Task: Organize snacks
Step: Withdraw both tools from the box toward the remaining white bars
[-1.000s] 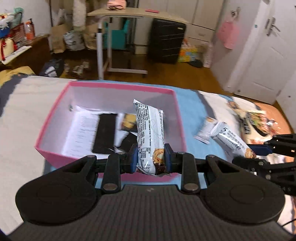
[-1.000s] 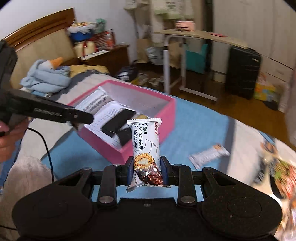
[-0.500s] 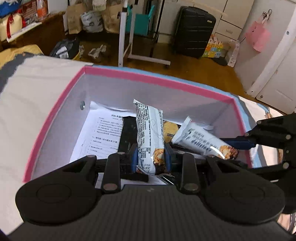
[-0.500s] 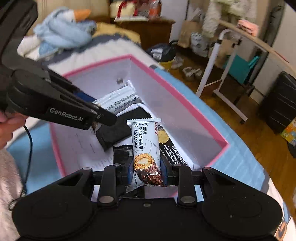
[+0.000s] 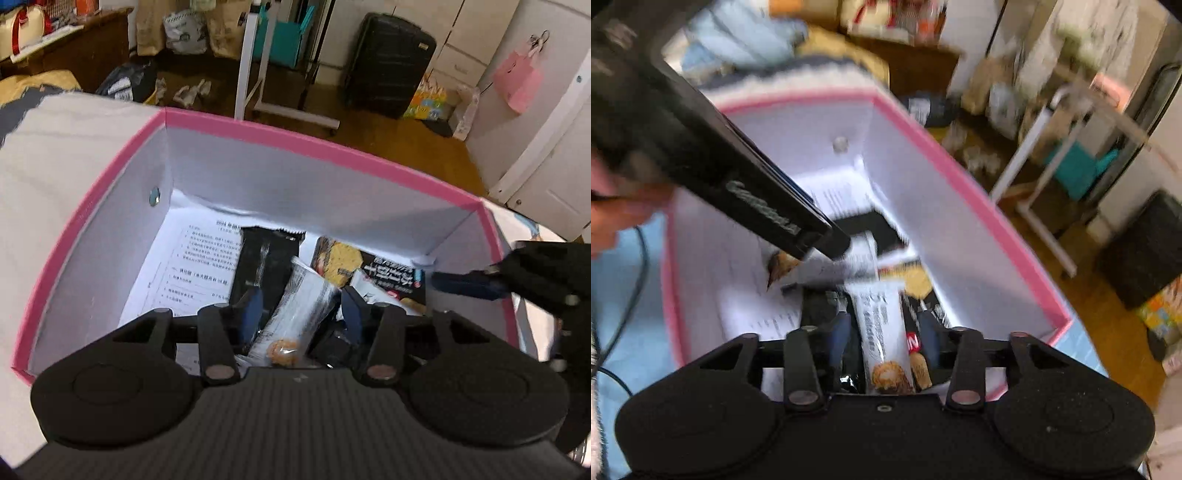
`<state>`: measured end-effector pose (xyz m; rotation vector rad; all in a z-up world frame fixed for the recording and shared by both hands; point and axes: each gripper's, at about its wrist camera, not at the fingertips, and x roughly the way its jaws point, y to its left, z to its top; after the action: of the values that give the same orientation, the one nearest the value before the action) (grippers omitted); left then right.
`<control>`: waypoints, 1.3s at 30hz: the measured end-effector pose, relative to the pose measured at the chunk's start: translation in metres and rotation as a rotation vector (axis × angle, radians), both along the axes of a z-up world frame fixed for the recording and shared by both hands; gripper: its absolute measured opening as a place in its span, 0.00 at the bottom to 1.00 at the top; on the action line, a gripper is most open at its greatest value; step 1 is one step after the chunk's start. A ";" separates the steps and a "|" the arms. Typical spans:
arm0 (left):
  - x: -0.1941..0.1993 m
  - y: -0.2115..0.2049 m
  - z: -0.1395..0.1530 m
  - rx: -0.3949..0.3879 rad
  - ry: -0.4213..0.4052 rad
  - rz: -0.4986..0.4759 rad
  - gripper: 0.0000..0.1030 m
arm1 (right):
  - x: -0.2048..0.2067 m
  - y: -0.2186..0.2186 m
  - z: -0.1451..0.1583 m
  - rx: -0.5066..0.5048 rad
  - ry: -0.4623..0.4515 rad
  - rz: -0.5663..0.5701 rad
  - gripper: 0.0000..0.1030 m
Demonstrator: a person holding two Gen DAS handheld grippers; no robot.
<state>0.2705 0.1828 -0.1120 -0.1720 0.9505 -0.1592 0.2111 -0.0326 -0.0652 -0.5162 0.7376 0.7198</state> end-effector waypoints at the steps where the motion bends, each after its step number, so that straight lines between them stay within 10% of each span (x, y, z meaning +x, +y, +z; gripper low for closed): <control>1: -0.003 -0.001 0.004 0.009 -0.008 -0.007 0.45 | -0.008 -0.011 0.010 0.049 -0.010 -0.013 0.50; 10: -0.033 -0.039 0.063 0.038 -0.102 -0.166 0.47 | -0.068 -0.121 0.064 0.253 -0.104 -0.254 0.57; 23: -0.036 -0.168 0.102 0.029 -0.174 -0.513 0.51 | -0.088 -0.189 0.024 0.302 -0.042 -0.490 0.67; 31: -0.019 -0.245 0.053 0.039 0.020 -0.568 0.49 | -0.087 -0.192 -0.017 0.305 -0.043 -0.515 0.69; 39: -0.010 -0.284 -0.018 0.172 0.039 -0.502 0.49 | -0.107 -0.213 -0.034 0.212 -0.083 -0.635 0.69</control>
<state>0.2608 -0.1007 -0.1298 0.2268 1.0273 -0.5351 0.1042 -0.2460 -0.0987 -0.0988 0.6860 0.1763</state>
